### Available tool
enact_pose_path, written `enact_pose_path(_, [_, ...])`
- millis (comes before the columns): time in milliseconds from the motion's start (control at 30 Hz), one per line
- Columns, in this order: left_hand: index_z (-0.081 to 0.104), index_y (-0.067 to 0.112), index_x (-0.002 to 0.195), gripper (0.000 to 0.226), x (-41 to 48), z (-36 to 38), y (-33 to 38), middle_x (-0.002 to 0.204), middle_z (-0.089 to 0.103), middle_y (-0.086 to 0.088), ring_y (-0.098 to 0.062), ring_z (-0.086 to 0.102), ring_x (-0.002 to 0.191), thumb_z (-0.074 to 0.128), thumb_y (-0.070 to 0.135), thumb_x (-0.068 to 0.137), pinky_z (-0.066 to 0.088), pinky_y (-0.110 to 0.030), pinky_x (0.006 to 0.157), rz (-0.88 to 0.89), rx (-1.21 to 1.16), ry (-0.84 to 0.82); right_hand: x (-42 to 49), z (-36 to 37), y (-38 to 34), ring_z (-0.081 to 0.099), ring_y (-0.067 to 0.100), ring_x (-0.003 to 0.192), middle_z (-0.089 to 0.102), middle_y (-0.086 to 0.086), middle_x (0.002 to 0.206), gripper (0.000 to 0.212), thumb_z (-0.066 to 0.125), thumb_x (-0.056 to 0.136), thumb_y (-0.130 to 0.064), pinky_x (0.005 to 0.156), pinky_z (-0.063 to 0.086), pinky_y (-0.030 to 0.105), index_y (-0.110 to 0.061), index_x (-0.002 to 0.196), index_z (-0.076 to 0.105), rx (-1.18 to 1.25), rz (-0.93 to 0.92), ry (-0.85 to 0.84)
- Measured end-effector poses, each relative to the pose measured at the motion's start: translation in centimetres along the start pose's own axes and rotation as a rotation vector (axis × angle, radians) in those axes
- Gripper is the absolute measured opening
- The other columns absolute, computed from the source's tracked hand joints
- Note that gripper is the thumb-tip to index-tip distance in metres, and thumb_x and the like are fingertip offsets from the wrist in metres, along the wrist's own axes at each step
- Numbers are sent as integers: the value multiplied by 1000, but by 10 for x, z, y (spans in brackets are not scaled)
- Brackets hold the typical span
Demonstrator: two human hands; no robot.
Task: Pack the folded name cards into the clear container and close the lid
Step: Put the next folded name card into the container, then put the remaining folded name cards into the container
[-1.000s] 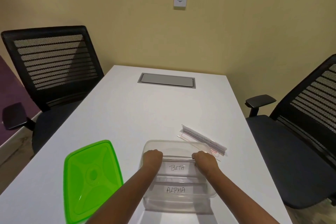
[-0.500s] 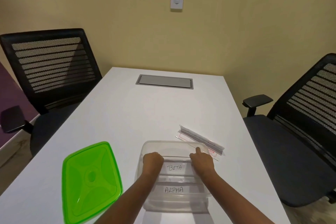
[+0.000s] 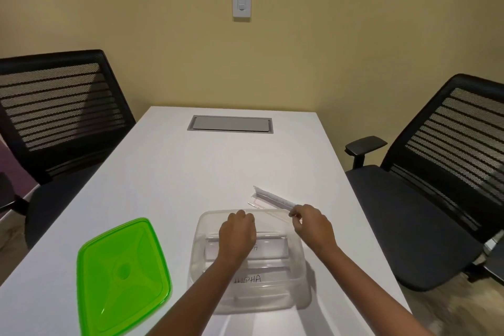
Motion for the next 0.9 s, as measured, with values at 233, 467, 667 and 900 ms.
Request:
enact_pose_path(233, [76,22,85,39,21,-5,43,79,74,6,-9,72,71,41,33,71,54,-13,56,129,-119,-50,13,-10,46,62,27,70,65,11,81,19,49,85,-1,71,55,37,-5,88,67,450,304,-9])
enact_pose_path(467, [78,18,87,53,46,17,55,77,77,-6,-19,76,76,35,44,72,60,-28,63,118,-5,-241,35,9,79,55,26,83,59,17,107,36,52,87,-8,63,49,27,-2,123,53,514,476,-107])
enact_pose_path(667, [52,10,132,97,54,29,52,129,60,-18,-36,47,131,-9,63,80,37,-46,108,87,-28,-377,55,30,85,50,30,124,51,16,135,41,47,91,-7,103,40,33,-7,132,47,219,305,-158])
enact_pose_path(900, [78,24,81,88,54,43,41,69,76,5,-15,76,76,-6,46,96,59,-22,62,108,9,-186,67,34,82,38,23,65,35,-1,56,28,40,81,-1,45,18,26,-15,57,33,-118,155,-174])
Point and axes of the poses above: each hand's wrist, its own x-axis towards the middle knuckle, its own z-axis out of the palm, y = z × x, the point moved 2 cm from there along x, towards the middle knuckle
